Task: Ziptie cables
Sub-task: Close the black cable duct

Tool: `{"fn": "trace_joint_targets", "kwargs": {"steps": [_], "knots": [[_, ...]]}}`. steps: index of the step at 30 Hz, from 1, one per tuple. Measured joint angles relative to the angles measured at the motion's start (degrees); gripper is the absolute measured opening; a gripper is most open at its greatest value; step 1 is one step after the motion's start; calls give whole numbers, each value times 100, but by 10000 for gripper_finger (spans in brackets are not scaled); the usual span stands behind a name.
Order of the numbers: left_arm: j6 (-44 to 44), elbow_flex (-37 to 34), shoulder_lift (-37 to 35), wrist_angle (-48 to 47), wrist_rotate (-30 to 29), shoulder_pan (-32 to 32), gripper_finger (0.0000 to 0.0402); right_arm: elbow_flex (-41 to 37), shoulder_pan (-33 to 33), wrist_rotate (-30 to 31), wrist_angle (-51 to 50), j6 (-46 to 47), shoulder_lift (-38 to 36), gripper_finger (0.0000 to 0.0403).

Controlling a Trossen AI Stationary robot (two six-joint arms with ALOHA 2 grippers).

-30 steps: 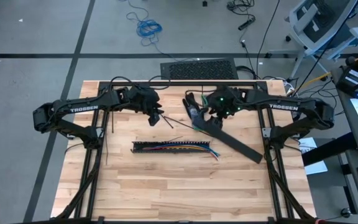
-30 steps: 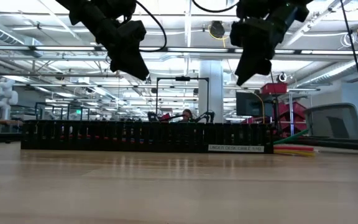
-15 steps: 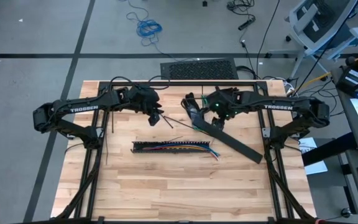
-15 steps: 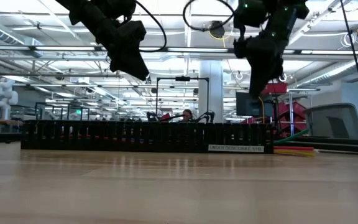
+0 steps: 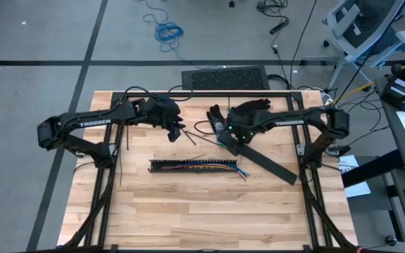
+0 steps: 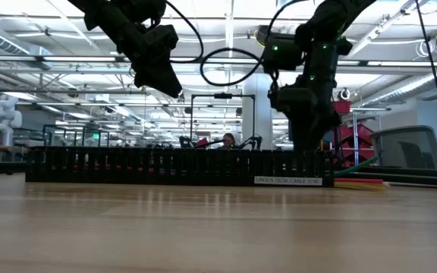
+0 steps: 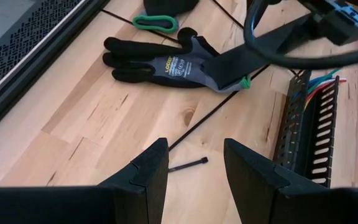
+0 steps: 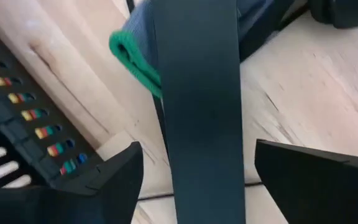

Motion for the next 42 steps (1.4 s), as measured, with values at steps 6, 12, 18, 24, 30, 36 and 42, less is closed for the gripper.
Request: {"fn": "trace_joint_targets", "kwargs": {"steps": [6,12,18,24,30,36,42], "knots": [[-5,0,0,-6,2,0,151,286,-4,9,23,-2,327,309],[-51,0,0,9,2,-2,151,294,-13,65,-150,-259,579,311],[-207,0,0,10,2,0,151,292,-13,78,-104,-384,707,311],[-346,0,0,15,2,0,151,292,-32,104,-100,-495,707,311],[-346,0,0,15,2,-1,151,292,-184,164,-102,-447,707,311],[-346,0,0,15,2,-1,151,292,-308,-32,-102,-475,707,311],[-346,0,0,15,2,-2,151,276,-317,-155,-98,-493,707,311]]}}
